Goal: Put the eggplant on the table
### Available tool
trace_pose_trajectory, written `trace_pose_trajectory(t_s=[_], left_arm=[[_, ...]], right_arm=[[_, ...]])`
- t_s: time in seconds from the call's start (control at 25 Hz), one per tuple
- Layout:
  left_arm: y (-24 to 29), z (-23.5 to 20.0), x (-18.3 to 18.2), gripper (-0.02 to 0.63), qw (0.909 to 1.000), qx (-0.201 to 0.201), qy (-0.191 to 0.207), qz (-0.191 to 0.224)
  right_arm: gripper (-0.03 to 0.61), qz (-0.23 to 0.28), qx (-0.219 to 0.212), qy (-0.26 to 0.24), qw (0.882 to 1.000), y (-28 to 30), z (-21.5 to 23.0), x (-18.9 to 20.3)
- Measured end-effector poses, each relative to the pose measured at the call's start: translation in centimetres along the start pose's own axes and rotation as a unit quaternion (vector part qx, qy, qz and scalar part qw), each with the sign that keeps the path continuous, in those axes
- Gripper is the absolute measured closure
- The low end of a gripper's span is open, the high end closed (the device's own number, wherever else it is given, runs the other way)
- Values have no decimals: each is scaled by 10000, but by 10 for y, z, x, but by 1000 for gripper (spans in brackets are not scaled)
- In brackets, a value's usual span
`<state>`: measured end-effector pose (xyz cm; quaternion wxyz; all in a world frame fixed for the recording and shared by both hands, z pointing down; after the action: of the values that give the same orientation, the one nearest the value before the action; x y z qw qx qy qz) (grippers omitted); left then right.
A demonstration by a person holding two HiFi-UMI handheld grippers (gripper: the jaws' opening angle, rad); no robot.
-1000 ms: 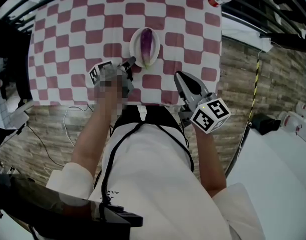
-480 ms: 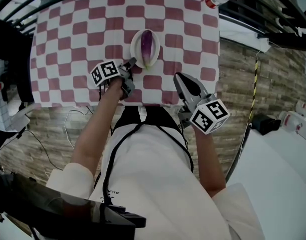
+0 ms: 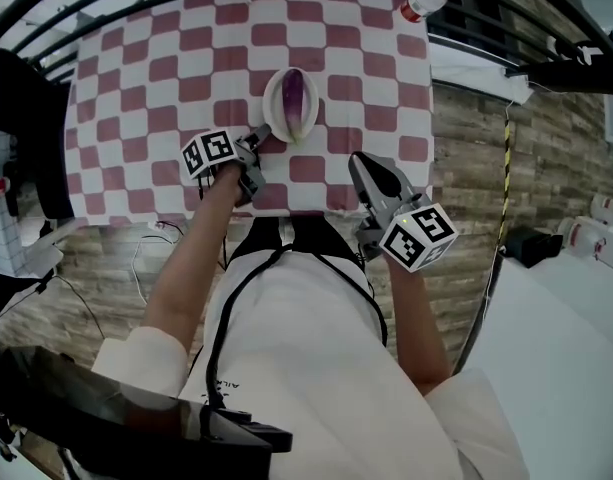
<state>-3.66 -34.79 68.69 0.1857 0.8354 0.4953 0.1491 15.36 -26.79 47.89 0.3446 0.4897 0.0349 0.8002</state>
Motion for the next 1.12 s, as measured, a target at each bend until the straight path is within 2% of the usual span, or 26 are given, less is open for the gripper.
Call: trace_pose_trajectory(t_s=[0.32,0.4,0.52,0.72,1.12], left_arm=[[-20,6,3,479,9996,67,227,-148],[-31,9,4,511,9994,68,306,-144],[-48,18,4,522,9990,120,420,-113],[-79,45,1,575,9958,225,884,-61],[-135,97,-12,600,9875,591,1400,412]], right_arm=[[571,144,122,-48,9998,-12,-17,3],[571,178,119,-98,9997,-14,-23,4],[569,223,82,-249,9994,-14,-33,4],[569,250,-24,-403,9989,-13,-48,3],[569,374,-223,-575,9974,-12,-67,-10]])
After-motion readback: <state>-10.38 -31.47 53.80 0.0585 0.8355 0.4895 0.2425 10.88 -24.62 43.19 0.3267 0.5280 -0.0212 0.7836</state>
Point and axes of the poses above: the fingertips, and each gripper's own axes: y forward along the fingers, z to its right, x out of its underside, the point moved 3 cm from there along -y, backward along the fingers, and after that the axes turned 5 degrees about x, right-handed, at the moved point
